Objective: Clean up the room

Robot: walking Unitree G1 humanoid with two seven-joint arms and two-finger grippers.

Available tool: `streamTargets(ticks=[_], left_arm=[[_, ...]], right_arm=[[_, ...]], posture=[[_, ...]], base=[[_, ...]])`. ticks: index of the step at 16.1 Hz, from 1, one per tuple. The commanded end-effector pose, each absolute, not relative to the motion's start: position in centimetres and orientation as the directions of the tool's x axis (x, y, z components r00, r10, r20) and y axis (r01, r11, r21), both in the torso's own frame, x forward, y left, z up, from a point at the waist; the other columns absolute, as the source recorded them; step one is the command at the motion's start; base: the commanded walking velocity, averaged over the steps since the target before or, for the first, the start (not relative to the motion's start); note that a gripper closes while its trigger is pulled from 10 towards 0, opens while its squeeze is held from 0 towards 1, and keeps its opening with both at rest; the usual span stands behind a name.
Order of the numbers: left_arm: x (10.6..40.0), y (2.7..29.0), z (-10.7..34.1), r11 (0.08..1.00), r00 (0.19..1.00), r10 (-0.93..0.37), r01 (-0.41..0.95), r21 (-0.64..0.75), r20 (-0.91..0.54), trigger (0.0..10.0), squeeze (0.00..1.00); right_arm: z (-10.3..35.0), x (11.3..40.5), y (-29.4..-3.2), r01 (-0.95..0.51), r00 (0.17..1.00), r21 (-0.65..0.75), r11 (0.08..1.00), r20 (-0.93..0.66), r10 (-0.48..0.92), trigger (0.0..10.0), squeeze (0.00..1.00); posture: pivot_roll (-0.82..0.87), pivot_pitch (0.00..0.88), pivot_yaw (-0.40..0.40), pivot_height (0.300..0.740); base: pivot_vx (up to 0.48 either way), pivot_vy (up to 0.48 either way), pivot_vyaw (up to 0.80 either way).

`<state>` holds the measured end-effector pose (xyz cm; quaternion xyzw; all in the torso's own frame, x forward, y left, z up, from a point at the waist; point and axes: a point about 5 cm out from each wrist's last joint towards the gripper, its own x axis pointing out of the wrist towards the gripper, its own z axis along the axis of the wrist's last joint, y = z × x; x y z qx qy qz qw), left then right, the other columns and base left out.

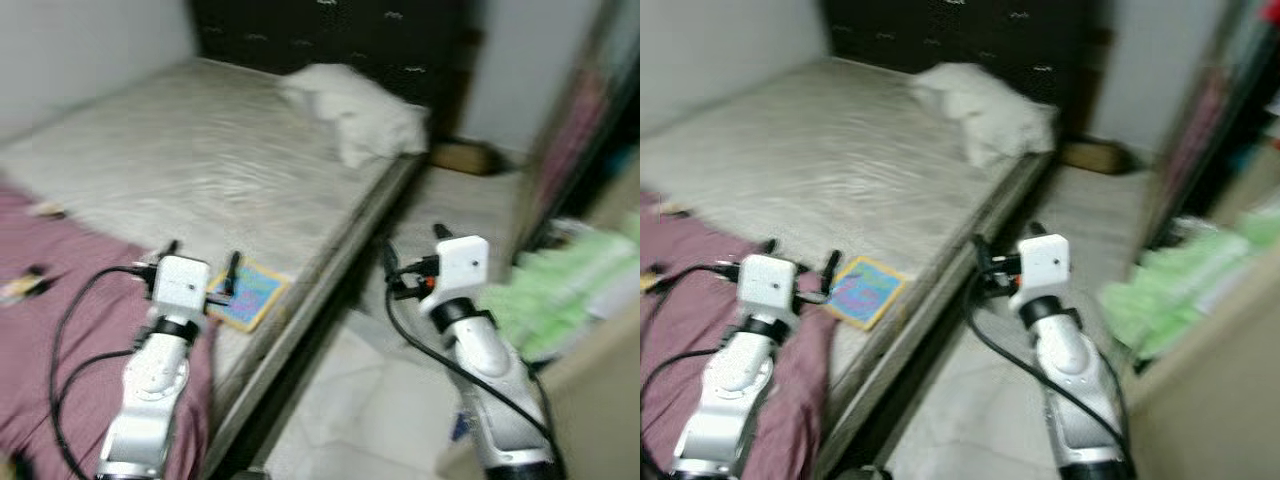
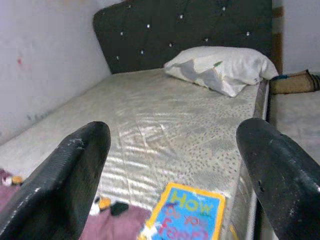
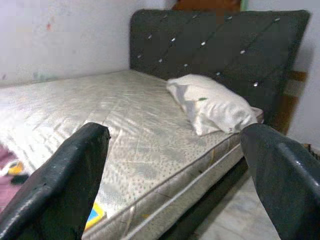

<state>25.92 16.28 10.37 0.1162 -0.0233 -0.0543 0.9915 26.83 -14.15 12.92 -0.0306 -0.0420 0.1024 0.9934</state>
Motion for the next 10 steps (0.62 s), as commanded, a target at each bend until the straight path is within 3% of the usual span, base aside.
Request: streamTargets(ticks=[1, 10], left_arm=[[25.87, 16.68, 10.50, 0.967, 0.993, -0.116, 0.107, 0.230, 0.025, 10.0, 0.00], [25.21, 16.07, 10.01, 0.977, 0.988, -0.153, 0.153, 0.148, -0.009, 10.0, 0.00]], right_arm=[[13.18, 26.93, -13.97, -0.206, 0.974, -0.057, 0.977, 0.088, 0.210, 10.0, 0.00], [13.10, 26.98, -13.82, -0.214, 0.972, -0.044, 0.976, 0.085, 0.217, 10.0, 0.00]], posture=[[-0.05, 0.022, -0.023, 0.740], [-0.05, 0.024, -0.029, 0.740]], base=[[0.000, 0.000, 0.80], [0.000, 0.000, 0.80]])
